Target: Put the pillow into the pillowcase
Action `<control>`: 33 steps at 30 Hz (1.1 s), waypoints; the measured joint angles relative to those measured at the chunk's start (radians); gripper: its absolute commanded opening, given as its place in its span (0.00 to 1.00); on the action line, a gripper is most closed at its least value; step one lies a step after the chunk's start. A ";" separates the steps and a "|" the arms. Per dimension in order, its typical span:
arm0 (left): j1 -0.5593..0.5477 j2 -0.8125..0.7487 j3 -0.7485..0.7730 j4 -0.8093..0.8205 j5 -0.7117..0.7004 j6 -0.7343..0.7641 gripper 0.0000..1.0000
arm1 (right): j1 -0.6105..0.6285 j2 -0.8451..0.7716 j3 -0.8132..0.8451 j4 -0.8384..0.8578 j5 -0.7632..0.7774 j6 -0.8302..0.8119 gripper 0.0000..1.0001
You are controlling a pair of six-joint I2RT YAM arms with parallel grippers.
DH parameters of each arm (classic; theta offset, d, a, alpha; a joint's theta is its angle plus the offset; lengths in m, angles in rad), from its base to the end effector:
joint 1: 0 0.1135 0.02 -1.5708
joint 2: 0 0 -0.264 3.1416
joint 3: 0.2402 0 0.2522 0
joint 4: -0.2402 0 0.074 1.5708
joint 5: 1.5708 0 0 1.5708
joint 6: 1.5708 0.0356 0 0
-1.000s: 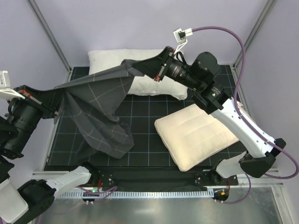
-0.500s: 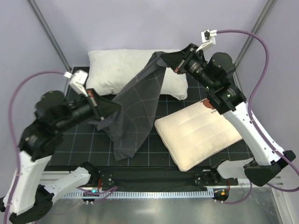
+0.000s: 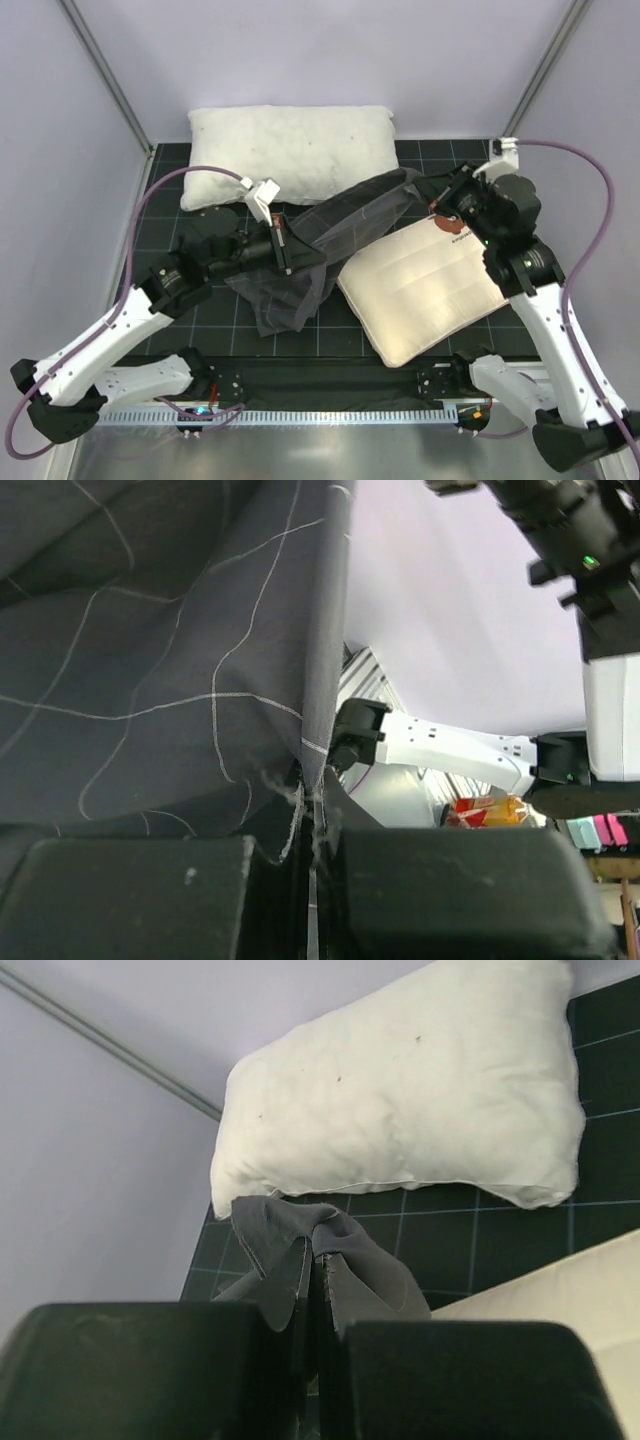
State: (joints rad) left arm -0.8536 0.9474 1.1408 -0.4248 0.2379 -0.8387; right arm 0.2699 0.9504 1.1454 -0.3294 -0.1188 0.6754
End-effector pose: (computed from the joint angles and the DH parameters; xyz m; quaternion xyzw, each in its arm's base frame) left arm 0.1254 -0.1566 0.4089 0.0795 0.7779 -0.5232 0.3389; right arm 0.1951 0.0583 0.4200 0.1131 0.7441 0.3388 0.5645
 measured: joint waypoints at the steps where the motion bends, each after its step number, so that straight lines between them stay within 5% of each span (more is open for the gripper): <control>1: -0.005 0.007 -0.001 0.006 0.000 0.003 0.00 | -0.004 -0.041 -0.014 -0.016 0.023 -0.012 0.04; 7: -0.069 0.108 -0.016 0.067 0.015 0.015 0.00 | -0.012 -0.217 -0.045 -0.124 0.198 -0.081 0.04; 13: -0.261 0.322 -0.015 0.162 -0.003 0.044 0.02 | -0.023 -0.288 -0.071 -0.196 0.353 -0.104 0.11; 16: -0.367 0.451 0.005 0.202 -0.008 0.074 0.23 | -0.024 -0.328 -0.122 -0.237 0.412 -0.114 0.31; 17: -0.389 0.481 0.012 0.206 -0.003 0.082 0.47 | -0.024 -0.334 -0.131 -0.246 0.436 -0.121 0.39; 18: -0.420 0.521 0.024 0.206 0.010 0.101 0.58 | -0.026 -0.335 -0.134 -0.255 0.455 -0.129 0.60; 21: -0.466 0.586 0.033 0.204 0.031 0.122 0.80 | -0.030 -0.338 -0.134 -0.265 0.494 -0.147 0.88; 29: -0.439 0.418 -0.043 0.131 -0.097 0.159 0.91 | -0.031 -0.369 -0.156 -0.257 0.493 -0.207 0.89; 33: -0.289 0.204 -0.116 0.090 -0.156 0.142 0.96 | -0.032 -0.320 -0.191 -0.216 0.365 -0.251 0.89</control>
State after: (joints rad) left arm -1.1423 1.1519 1.0245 -0.3347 0.0818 -0.6964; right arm 0.2379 0.6300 0.9546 -0.5457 0.2466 0.4248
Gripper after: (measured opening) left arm 0.936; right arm 0.889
